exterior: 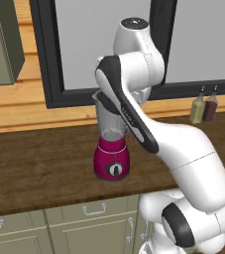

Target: Close the lid blender by securely placing the lid on top.

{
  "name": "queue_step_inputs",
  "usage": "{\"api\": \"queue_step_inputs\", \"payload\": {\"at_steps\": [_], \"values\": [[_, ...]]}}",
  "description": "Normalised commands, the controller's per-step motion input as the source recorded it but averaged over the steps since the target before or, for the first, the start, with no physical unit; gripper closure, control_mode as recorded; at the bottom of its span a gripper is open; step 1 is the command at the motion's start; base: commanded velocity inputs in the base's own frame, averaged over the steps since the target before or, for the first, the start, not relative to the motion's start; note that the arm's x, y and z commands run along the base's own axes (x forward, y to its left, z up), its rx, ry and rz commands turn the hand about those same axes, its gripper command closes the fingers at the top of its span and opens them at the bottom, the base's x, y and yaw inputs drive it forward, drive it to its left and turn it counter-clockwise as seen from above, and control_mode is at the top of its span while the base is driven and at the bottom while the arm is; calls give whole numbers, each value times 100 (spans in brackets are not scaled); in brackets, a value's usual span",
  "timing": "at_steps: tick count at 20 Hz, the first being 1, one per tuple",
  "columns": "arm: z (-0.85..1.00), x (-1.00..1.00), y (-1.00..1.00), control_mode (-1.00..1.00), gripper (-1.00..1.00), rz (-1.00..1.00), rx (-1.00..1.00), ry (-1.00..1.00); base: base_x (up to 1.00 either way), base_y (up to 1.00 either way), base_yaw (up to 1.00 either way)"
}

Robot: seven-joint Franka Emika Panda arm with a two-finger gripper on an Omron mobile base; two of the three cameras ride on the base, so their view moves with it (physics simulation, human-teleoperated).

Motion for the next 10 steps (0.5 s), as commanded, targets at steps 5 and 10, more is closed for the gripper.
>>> {"api": "queue_step_inputs", "payload": {"at_steps": [5,10], "values": [[7,29,-38,-100,100,0,9,8,0,0,0],[17,31,-16,-100,100,0,7,5,0,0,0]]}}
